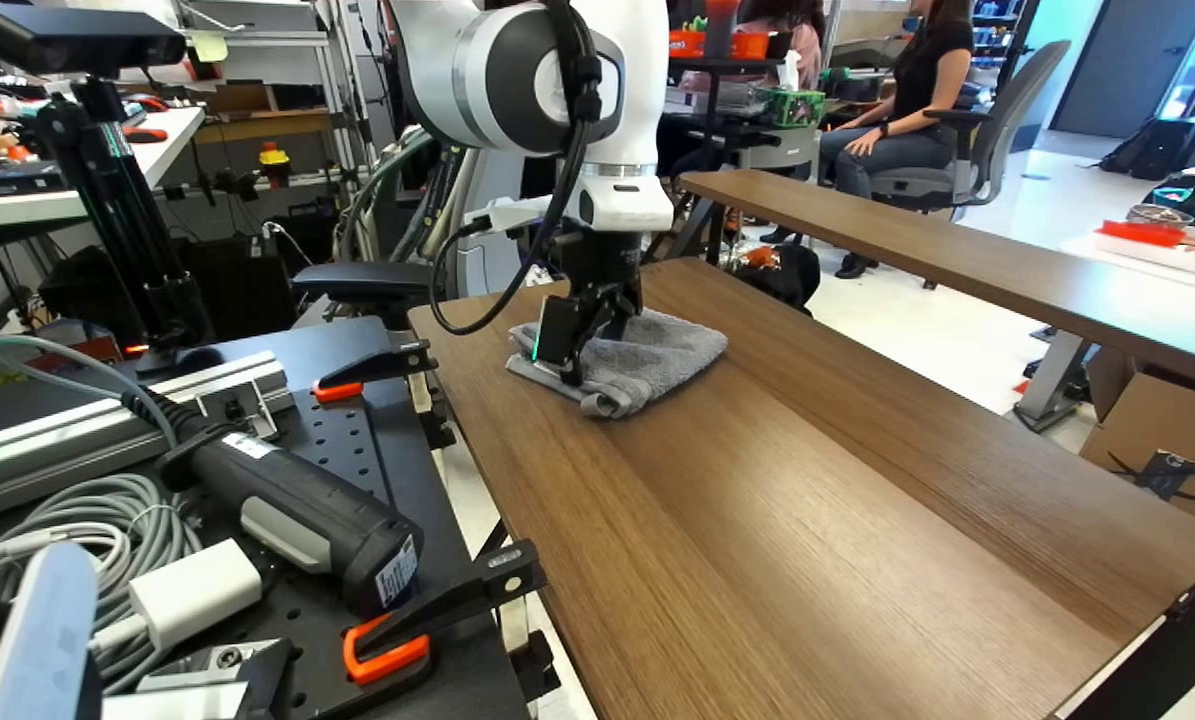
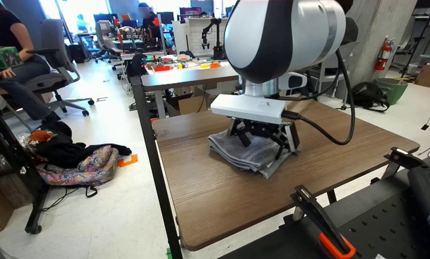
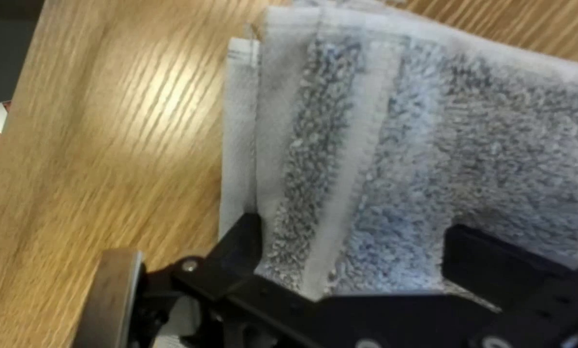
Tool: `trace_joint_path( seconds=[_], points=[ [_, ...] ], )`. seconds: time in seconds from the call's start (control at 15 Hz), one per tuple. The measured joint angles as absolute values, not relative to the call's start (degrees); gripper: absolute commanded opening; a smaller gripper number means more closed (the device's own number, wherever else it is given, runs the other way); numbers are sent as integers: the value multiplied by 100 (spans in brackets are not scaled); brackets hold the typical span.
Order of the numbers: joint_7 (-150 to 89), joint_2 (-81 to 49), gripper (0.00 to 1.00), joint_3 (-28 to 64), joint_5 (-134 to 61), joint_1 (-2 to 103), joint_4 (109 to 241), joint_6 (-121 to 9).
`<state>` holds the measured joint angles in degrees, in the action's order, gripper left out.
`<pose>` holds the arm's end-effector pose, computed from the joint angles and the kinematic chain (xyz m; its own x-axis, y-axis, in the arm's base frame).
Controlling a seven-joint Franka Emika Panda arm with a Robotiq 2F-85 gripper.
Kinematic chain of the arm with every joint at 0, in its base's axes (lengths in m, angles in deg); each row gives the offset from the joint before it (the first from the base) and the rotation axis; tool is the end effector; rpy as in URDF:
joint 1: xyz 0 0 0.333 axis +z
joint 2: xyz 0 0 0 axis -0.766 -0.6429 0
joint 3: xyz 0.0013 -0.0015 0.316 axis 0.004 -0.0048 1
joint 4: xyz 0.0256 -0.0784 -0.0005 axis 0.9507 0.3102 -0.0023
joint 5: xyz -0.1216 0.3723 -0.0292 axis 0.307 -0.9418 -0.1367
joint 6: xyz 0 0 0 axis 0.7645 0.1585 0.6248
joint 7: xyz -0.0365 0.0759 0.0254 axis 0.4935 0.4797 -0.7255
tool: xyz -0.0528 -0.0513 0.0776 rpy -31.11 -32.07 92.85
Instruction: Move the towel to the left
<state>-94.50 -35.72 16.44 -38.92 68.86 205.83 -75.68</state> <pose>0.5291 0.1224 0.0961 0.5852 -0.8106 0.0214 -0.8075 -0.5802 0.1061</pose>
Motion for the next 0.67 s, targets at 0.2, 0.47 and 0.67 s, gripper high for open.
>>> trace_joint_path(
  seconds=[0.2,0.47,0.67],
  points=[
    [-9502,-3559,100,1722,-3892,6944,20378,-7492],
    [-9515,-3371,100,1791,-3877,6975,20041,-7132],
    [-9461,-2990,100,1802,-3862,6984,19951,-6637]
  ],
)
